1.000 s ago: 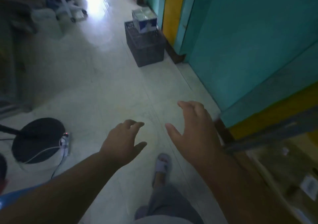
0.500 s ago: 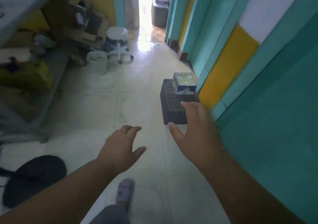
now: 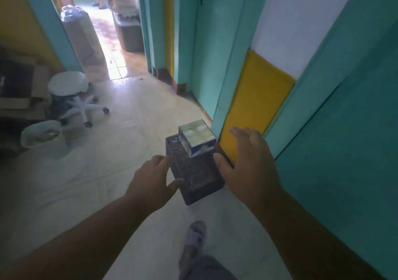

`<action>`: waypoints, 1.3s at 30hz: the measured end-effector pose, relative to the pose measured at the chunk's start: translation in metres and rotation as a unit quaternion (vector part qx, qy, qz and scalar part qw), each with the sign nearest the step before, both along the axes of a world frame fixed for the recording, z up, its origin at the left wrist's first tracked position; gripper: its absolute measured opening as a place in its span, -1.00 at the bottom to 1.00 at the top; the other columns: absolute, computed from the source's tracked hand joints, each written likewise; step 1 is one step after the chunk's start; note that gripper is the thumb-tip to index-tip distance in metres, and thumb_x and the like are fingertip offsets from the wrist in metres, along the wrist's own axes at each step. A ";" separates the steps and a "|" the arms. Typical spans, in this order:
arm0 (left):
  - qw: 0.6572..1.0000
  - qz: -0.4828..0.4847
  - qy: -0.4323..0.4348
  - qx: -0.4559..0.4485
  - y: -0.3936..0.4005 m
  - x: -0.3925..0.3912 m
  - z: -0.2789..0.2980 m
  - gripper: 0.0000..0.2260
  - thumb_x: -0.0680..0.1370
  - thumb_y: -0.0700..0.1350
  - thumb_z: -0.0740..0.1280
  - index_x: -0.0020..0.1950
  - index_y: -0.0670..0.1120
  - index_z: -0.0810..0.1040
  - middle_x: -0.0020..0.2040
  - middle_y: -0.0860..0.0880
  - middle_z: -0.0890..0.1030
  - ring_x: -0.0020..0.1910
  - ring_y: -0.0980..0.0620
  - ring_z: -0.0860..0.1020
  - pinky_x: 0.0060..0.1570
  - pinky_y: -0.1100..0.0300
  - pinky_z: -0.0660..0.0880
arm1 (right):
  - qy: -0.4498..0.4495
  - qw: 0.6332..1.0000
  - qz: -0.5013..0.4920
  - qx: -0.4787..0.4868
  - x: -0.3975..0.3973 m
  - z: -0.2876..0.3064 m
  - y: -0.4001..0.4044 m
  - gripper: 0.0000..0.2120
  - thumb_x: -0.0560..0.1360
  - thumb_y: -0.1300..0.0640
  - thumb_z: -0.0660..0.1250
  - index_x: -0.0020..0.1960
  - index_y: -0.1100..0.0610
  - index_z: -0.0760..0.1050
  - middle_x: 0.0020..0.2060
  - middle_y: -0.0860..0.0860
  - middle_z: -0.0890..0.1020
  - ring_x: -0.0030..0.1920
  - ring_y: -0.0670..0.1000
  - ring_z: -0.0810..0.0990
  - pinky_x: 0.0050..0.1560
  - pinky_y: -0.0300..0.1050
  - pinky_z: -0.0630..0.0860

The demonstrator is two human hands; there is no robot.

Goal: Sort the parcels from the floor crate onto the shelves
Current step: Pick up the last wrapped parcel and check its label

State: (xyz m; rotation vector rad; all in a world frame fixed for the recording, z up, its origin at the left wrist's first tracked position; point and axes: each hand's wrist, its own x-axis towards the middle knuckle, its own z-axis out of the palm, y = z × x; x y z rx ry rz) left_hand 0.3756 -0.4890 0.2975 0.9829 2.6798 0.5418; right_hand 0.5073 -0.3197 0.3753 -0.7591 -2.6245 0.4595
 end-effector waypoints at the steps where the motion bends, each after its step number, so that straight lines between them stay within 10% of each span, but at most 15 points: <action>1: 1.000 -0.006 -0.003 0.002 0.021 -0.022 -0.004 -0.40 0.53 0.23 0.33 0.51 0.08 0.29 0.43 -0.02 0.44 0.33 -0.05 0.45 0.25 0.06 0.46 | 0.004 1.000 -0.008 0.000 -0.020 -0.005 0.018 -0.40 0.51 -0.12 0.39 0.46 0.09 0.35 0.35 0.13 0.44 0.32 0.14 0.43 0.24 0.09 0.48; 14: 0.998 -0.057 -0.025 -0.011 0.184 -0.307 -0.014 -0.44 0.56 0.16 0.33 0.52 0.11 0.26 0.49 0.03 0.36 0.41 -0.04 0.38 0.35 0.01 0.40 | -0.045 0.998 -0.043 -0.003 -0.300 -0.017 0.179 -0.40 0.52 -0.15 0.35 0.48 0.04 0.29 0.41 0.11 0.40 0.36 0.11 0.40 0.32 0.06 0.41; 29: 0.929 -0.361 -0.037 -0.076 0.341 -0.551 -0.087 -0.44 0.55 0.12 0.34 0.51 0.04 0.28 0.42 -0.02 0.46 0.34 -0.07 0.46 0.30 -0.01 0.44 | -0.116 0.920 -0.369 -0.058 -0.464 -0.066 0.215 -0.38 0.56 -0.13 0.29 0.53 0.07 0.22 0.48 0.13 0.30 0.47 0.16 0.26 0.42 0.13 0.30; 39: 0.913 -0.355 -0.139 -0.148 0.383 -0.585 -0.321 -0.44 0.55 0.06 0.34 0.52 0.06 0.27 0.42 -0.04 0.46 0.31 -0.11 0.48 0.22 -0.07 0.50 | -0.182 0.879 -0.419 -0.139 -0.493 -0.306 0.253 -0.35 0.50 -0.09 0.39 0.50 0.10 0.27 0.36 0.13 0.43 0.35 0.18 0.39 0.25 0.14 0.47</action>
